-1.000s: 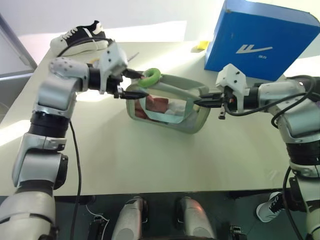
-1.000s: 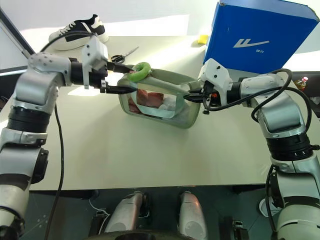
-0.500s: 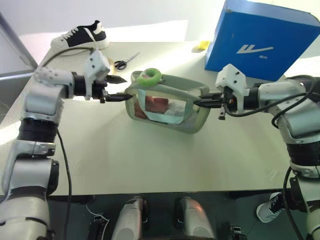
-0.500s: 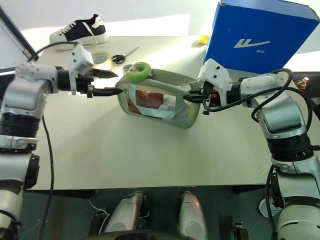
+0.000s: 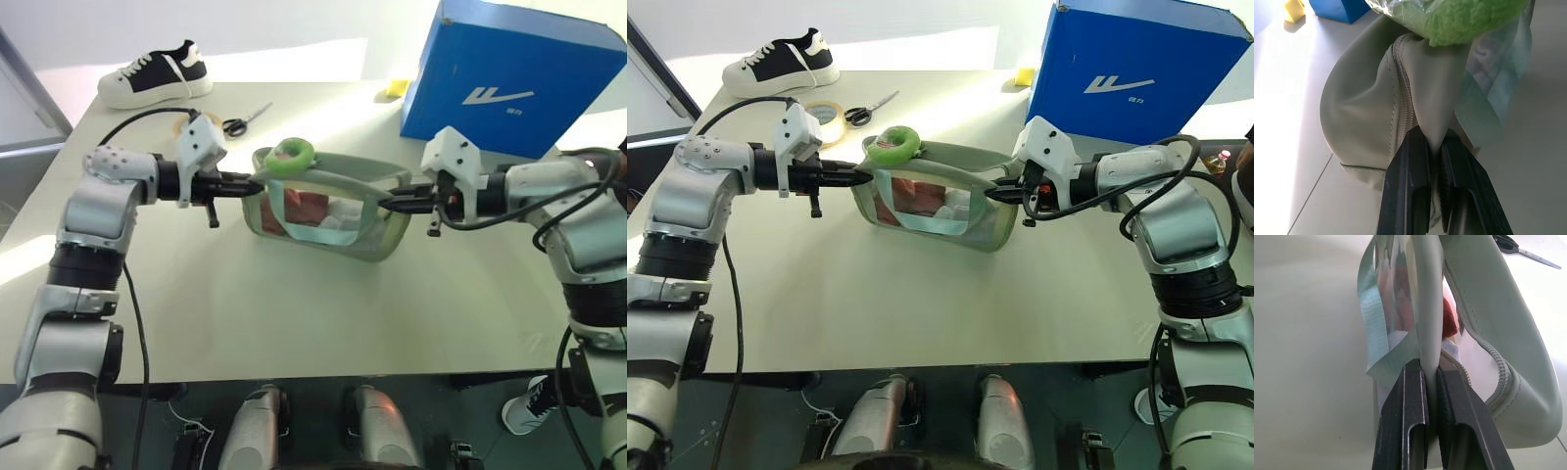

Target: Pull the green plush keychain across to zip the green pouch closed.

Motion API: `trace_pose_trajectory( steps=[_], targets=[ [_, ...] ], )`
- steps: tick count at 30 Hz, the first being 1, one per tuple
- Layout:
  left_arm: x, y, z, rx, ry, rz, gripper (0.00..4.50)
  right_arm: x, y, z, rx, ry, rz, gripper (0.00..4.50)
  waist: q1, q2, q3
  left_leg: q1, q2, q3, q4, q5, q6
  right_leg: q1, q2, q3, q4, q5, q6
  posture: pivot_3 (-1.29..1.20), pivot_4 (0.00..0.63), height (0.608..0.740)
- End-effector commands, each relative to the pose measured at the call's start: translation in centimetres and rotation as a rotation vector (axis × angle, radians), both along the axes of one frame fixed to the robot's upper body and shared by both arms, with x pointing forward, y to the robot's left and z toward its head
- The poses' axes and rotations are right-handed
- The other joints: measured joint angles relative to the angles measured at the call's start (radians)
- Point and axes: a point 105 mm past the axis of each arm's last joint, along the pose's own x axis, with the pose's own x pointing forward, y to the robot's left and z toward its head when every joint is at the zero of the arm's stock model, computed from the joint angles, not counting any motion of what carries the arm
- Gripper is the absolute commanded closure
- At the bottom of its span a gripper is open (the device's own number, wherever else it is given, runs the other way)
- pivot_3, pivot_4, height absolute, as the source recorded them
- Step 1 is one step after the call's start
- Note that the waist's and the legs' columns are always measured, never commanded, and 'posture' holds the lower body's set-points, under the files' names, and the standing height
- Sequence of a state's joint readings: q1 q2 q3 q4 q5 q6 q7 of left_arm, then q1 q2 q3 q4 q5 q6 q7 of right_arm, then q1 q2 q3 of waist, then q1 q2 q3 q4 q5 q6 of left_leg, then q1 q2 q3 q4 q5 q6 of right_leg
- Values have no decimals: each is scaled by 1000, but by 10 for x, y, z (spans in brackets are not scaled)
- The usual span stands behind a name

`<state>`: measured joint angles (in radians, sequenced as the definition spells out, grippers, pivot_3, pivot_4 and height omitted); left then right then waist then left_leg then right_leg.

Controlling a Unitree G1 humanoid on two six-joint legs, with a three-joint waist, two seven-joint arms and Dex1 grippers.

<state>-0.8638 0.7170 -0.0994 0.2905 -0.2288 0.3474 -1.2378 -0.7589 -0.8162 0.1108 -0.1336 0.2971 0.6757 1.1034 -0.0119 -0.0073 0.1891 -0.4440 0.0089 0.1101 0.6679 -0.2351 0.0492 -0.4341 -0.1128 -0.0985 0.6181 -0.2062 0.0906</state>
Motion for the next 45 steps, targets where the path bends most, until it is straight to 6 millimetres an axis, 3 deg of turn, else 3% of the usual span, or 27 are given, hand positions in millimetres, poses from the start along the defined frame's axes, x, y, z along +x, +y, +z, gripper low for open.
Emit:
trace_pose_trajectory(
  steps=[1,3,6,8,10,14,18,21,25,36,40,43,45],
  targets=[
    [-6,7,12,-5,-34,26,4431,-5,10,14,26,-37,37,4500,-2,0,0,0,0,0,0,0,0,0,0,0,0,0,0,0,150,740],
    [-8,8,12,-8,-30,32,4431,-4,12,15,36,-35,38,4500,-3,0,0,0,0,0,0,0,0,0,0,0,0,0,0,0,150,740],
    [-9,9,7,2,-34,43,4500,-4,12,14,29,-19,52,3382,-1,0,0,0,0,0,0,0,0,0,0,0,0,0,0,0,150,740],
    [-8,10,3,7,-32,52,4500,-3,10,16,6,-35,58,2332,-1,0,0,0,0,0,0,0,0,0,0,0,0,0,0,0,150,740],
    [-9,10,3,4,-30,50,4500,8,6,37,15,-102,33,1378,-3,0,0,0,0,0,0,0,0,0,0,0,0,0,0,0,150,740],
    [-11,8,5,-2,-27,44,4500,17,15,79,53,-217,62,1378,-4,1,0,0,0,0,-1,0,0,-1,0,0,0,0,0,0,150,740],
    [-11,9,7,-2,-33,51,4500,9,55,99,116,-271,196,1378,-5,0,0,0,0,0,-2,0,0,-1,1,0,0,0,0,0,150,740],
    [-8,10,8,-4,-39,66,4500,-3,89,90,126,-275,310,1378,-4,0,0,0,0,0,-1,0,-1,-1,1,0,1,0,0,0,150,740],
    [-9,8,10,-3,-37,57,4500,2,121,71,110,-298,352,1378,-3,0,0,0,0,1,-1,1,-1,-1,1,0,1,0,0,0,150,740],
    [-9,6,10,-6,-38,54,4500,26,135,40,8,-335,324,1378,-5,0,0,0,0,1,-1,4,-6,-1,2,0,1,0,0,0,150,740],
    [-9,6,10,-7,-40,56,4500,25,135,44,35,-324,331,2643,-4,0,0,0,0,1,-1,4,-6,-1,2,0,1,0,0,0,150,740],
    [-8,5,9,-9,-39,57,4500,22,133,53,92,-298,324,4202,-4,0,0,0,0,1,-1,4,-6,-1,2,0,1,0,0,0,150,740],
    [-8,5,8,-10,-39,56,4500,19,131,61,127,-280,315,4431,-4,0,0,0,0,1,-1,4,-6,-1,2,0,2,0,0,0,150,740]
  ],
)
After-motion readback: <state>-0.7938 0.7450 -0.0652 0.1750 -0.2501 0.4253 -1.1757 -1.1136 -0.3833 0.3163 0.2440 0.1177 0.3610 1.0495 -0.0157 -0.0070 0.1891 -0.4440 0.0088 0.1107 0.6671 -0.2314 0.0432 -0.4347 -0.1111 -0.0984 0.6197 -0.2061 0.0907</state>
